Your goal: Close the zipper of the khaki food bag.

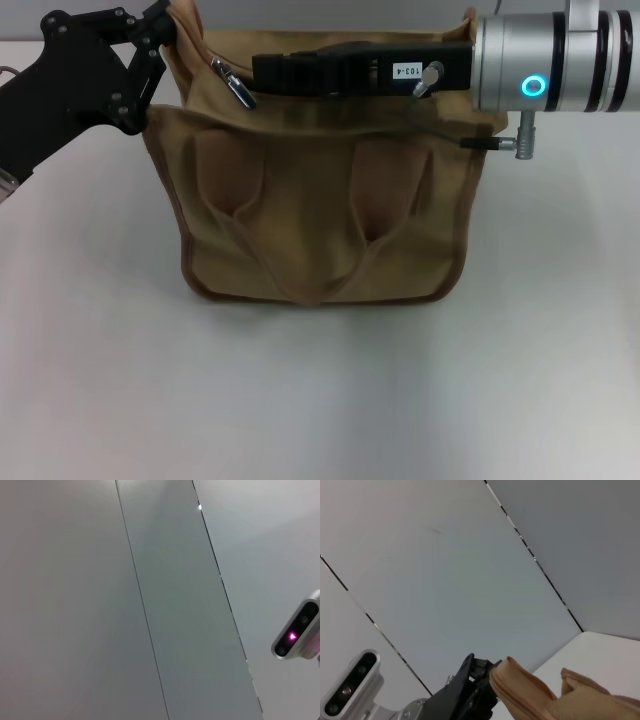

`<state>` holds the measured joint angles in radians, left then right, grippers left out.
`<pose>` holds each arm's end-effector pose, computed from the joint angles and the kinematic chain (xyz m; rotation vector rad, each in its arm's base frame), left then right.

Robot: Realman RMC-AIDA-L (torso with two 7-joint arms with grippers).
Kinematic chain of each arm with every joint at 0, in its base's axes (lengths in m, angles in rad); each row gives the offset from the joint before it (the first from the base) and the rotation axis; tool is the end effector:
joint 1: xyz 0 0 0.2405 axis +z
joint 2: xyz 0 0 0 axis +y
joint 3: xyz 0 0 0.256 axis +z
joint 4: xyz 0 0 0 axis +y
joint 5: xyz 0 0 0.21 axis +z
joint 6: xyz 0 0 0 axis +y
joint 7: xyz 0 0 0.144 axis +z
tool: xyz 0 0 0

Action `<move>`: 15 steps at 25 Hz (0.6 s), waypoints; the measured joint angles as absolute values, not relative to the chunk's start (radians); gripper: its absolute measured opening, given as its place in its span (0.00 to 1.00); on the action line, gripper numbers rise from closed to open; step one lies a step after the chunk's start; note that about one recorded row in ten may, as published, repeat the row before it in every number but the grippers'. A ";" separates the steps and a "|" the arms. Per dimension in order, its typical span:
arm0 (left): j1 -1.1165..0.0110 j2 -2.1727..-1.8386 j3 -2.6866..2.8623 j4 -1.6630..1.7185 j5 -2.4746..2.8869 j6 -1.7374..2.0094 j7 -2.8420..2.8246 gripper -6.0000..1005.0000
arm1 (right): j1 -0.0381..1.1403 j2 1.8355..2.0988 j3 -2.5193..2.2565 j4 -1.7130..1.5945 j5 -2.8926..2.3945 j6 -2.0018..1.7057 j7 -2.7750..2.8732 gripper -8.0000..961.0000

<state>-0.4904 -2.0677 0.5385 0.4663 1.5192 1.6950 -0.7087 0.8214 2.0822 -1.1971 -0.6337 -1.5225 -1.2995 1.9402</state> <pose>-0.2517 0.3273 0.0440 -2.1563 0.0429 -1.0976 0.1032 0.3938 -0.0448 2.8139 -0.9913 -0.9637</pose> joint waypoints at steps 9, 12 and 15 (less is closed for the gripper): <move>-0.490 -2.069 0.538 0.466 1.507 1.703 -0.709 0.03 | 0.829 2.081 -1.197 -0.626 -1.519 -1.311 1.966 0.08; -0.490 -2.069 0.543 0.466 1.507 1.713 -0.709 0.03 | 0.843 2.082 -1.206 -0.621 -1.522 -1.296 1.977 0.12; -0.491 -2.069 0.544 0.466 1.507 1.720 -0.709 0.03 | 0.863 2.082 -1.224 -0.610 -1.524 -1.277 1.977 0.20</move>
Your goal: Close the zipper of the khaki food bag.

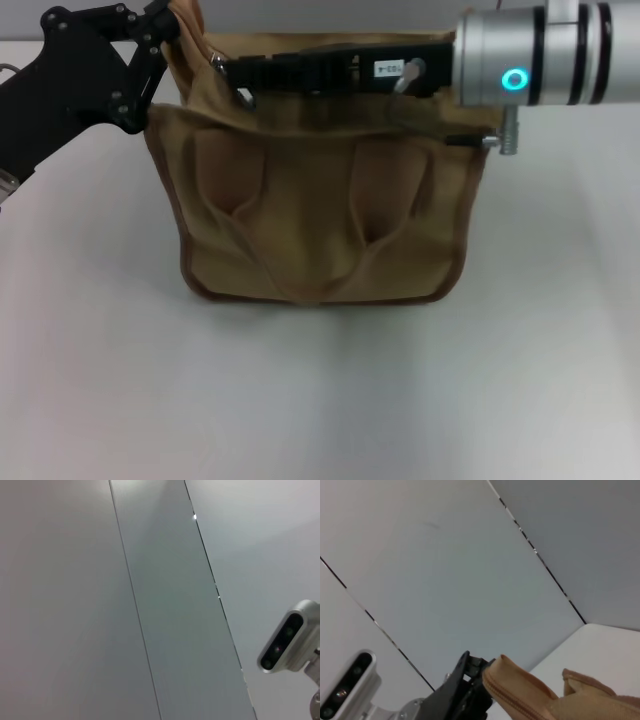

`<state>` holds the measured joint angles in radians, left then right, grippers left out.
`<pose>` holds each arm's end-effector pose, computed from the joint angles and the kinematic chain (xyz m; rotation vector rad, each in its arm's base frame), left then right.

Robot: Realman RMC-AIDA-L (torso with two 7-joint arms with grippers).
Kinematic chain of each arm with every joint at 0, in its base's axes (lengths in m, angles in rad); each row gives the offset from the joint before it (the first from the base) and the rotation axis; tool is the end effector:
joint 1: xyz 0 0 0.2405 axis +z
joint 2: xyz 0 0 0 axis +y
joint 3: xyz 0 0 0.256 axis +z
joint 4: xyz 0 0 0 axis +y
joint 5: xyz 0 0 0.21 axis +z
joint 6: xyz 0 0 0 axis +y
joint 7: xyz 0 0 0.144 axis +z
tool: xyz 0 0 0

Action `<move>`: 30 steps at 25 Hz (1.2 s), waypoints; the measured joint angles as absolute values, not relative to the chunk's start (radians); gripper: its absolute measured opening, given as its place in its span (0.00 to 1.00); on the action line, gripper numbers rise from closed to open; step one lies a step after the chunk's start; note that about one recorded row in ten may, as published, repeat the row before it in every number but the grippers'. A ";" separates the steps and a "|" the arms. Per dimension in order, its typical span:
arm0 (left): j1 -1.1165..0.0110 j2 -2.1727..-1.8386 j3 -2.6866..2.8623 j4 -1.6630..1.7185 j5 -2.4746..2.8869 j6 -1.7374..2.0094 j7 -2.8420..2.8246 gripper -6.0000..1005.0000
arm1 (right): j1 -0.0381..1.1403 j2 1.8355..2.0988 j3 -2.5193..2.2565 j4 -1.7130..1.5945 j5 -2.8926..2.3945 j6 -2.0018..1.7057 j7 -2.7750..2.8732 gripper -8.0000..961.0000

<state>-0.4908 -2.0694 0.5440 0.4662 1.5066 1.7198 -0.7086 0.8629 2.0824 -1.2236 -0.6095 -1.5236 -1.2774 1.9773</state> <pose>-0.2482 0.3250 0.0447 -2.1525 0.0616 -1.1292 0.0927 0.3964 -0.0526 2.8005 -1.0117 -0.9143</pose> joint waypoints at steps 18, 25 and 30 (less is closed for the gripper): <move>-0.487 -2.069 0.538 0.466 1.506 1.724 -0.709 0.03 | 0.854 2.085 -1.275 -0.618 -1.525 -1.282 1.984 0.13; -0.482 -2.069 0.538 0.465 1.506 1.718 -0.709 0.03 | 0.811 2.084 -1.275 -0.663 -1.535 -1.287 1.980 0.03; -0.479 -2.069 0.538 0.465 1.506 1.718 -0.709 0.03 | 0.796 2.085 -1.269 -0.677 -1.536 -1.286 1.968 0.01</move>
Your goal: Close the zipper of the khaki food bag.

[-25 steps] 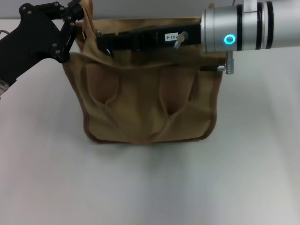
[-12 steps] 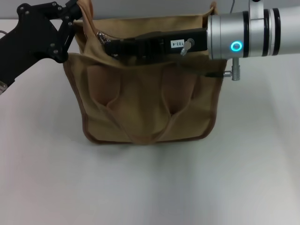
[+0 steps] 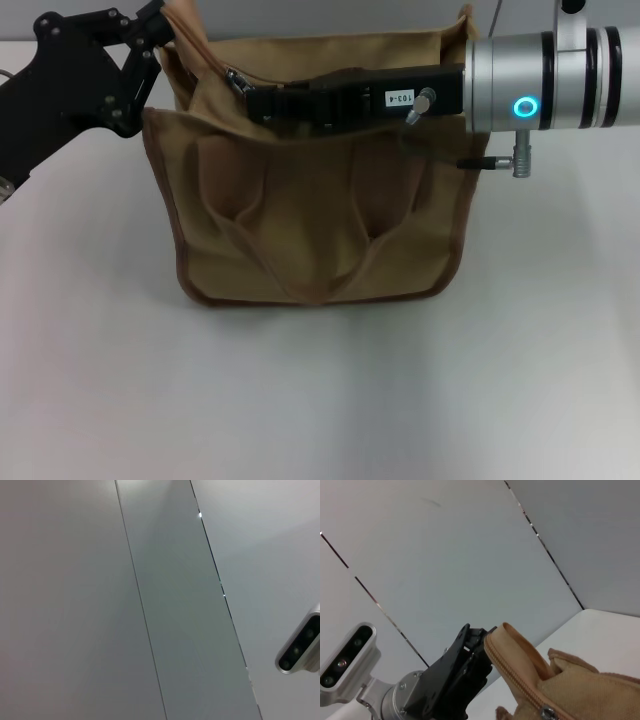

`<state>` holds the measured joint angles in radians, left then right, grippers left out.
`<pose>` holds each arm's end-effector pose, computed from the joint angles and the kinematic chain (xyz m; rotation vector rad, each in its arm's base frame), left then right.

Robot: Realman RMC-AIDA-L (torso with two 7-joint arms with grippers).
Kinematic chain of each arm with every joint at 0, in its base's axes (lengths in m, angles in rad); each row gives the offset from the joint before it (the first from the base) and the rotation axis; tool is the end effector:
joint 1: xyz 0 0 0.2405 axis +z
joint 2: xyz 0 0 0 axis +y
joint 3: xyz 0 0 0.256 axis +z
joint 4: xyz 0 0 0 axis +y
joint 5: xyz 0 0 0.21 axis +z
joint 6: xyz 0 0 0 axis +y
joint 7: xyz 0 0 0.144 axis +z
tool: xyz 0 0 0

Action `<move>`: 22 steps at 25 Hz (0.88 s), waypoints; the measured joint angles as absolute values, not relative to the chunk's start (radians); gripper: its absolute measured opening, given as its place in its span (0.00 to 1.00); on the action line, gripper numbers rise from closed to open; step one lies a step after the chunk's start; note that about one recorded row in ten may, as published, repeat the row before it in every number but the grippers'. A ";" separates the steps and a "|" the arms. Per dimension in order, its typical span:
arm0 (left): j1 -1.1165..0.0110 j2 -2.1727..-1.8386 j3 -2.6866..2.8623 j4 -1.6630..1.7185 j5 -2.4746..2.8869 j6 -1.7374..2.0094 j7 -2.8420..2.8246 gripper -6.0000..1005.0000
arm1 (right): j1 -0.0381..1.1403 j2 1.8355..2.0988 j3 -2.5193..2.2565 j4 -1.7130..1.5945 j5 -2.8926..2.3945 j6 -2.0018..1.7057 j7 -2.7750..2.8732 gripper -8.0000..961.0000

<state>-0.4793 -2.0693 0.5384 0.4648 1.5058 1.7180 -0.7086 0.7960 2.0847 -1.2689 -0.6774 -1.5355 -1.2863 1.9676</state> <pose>-0.2525 0.3225 0.0454 -2.1436 0.0449 -1.1218 0.1050 0.3854 -0.0530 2.8335 -0.9737 -0.8763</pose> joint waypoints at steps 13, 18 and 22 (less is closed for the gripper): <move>-0.475 -2.069 0.538 0.459 1.506 1.718 -0.709 0.03 | 0.775 2.082 -1.273 -0.718 -1.538 -1.302 1.930 0.01; -0.471 -2.069 0.537 0.456 1.506 1.717 -0.709 0.03 | 0.775 2.080 -1.268 -0.733 -1.555 -1.304 1.930 0.01; -0.466 -2.069 0.537 0.456 1.506 1.717 -0.709 0.03 | 0.775 2.080 -1.265 -0.747 -1.593 -1.304 1.929 0.01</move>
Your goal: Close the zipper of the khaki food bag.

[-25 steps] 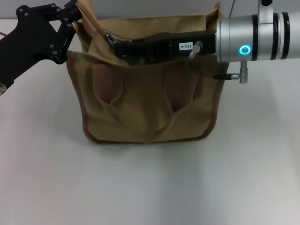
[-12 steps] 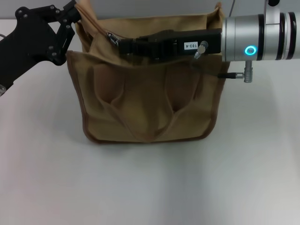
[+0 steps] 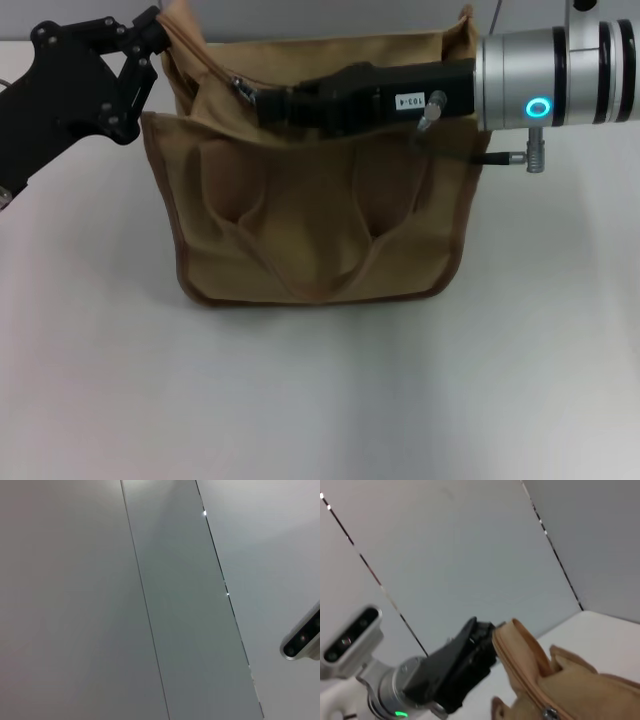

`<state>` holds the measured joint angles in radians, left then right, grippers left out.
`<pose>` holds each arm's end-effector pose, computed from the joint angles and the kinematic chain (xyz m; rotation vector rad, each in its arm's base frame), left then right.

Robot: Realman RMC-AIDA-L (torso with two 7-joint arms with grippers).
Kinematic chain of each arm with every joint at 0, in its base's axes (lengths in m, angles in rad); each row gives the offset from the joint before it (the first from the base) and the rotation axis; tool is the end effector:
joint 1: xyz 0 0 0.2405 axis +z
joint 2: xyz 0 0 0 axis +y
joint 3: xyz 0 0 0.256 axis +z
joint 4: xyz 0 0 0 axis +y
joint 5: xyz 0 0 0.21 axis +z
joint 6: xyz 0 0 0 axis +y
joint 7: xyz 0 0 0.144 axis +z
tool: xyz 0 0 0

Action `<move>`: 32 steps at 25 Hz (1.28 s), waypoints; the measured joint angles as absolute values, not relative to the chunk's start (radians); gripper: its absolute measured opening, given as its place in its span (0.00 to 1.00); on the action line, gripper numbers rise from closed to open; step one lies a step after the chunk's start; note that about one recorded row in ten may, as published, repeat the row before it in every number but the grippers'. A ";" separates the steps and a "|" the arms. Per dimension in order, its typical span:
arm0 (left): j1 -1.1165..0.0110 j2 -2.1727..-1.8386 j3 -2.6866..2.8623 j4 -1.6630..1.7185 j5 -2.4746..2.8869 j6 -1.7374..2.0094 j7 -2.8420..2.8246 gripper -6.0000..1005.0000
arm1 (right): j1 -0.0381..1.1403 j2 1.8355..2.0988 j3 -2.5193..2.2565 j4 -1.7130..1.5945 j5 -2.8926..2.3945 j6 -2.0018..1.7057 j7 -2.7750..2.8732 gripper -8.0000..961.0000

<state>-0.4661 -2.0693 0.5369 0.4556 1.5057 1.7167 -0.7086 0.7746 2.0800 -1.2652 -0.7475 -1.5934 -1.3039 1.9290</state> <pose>-0.2575 0.3187 0.0441 -2.1397 0.0191 -1.1184 0.1057 0.3838 -0.0459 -2.9046 0.8311 0.8236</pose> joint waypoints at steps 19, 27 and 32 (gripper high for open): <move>-0.442 -2.067 0.537 0.435 1.480 1.710 -0.698 0.03 | 0.745 2.077 -1.250 -0.805 -1.618 -1.314 1.928 0.01; -0.436 -2.067 0.537 0.432 1.480 1.709 -0.698 0.03 | 0.733 2.074 -1.221 -0.815 -1.639 -1.335 1.929 0.01; -0.435 -2.068 0.537 0.430 1.480 1.709 -0.698 0.03 | 0.728 2.074 -1.197 -0.816 -1.641 -1.339 1.929 0.01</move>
<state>-0.4355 -2.0678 0.5369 0.4295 1.4795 1.7087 -0.6979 0.7276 2.0740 -1.1972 -0.8163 -1.6414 -1.3392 1.9285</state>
